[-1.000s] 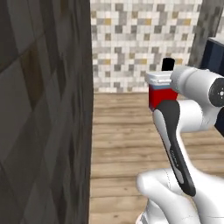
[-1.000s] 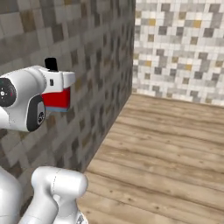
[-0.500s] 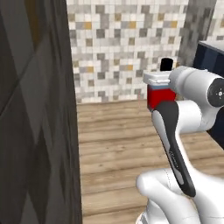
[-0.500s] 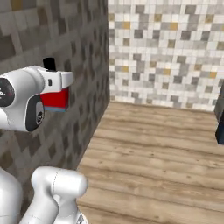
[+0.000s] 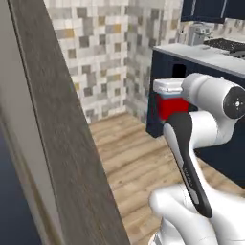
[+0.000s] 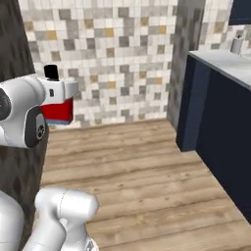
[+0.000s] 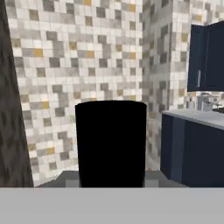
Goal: Open the cabinet directly in front. Then move the liquor and the cup to the dining counter with the jar on it.
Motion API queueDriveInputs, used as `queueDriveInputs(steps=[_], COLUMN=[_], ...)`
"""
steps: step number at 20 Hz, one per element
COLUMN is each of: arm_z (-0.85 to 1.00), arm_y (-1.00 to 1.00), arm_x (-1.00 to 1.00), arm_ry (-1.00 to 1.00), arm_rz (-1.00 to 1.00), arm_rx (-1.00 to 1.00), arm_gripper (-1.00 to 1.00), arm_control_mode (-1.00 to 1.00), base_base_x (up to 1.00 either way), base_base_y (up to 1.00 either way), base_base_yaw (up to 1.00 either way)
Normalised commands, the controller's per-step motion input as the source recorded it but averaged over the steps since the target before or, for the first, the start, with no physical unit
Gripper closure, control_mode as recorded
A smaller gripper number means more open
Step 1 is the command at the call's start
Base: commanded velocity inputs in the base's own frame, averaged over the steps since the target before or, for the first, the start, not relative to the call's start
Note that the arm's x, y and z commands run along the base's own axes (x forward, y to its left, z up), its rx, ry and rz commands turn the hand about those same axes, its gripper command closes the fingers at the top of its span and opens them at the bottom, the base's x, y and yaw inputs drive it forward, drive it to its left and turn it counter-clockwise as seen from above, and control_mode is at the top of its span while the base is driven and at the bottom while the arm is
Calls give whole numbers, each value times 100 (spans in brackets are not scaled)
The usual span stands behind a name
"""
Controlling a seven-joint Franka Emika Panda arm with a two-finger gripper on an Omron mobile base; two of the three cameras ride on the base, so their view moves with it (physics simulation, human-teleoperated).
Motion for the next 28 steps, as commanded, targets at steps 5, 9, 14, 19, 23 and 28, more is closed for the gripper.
queueDriveInputs(steps=[5,9,14,19,23,28], arm_z=[0,0,0,0,0,0], arm_y=[0,0,0,0,0,0], arm_x=[0,0,0,0,0,0], arm_ry=[0,0,0,0,0,0], arm_rz=[0,0,0,0,0,0], arm_rx=[0,0,0,0,0,0], arm_gripper=[100,100,100,100,100,100], arm_control_mode=[100,100,100,100,100,100], base_base_x=[100,89,78,50,44,69], base_base_y=[70,85,71,11,2,15], base_base_yaw=[-75,-73,-77,-86,-54,-9])
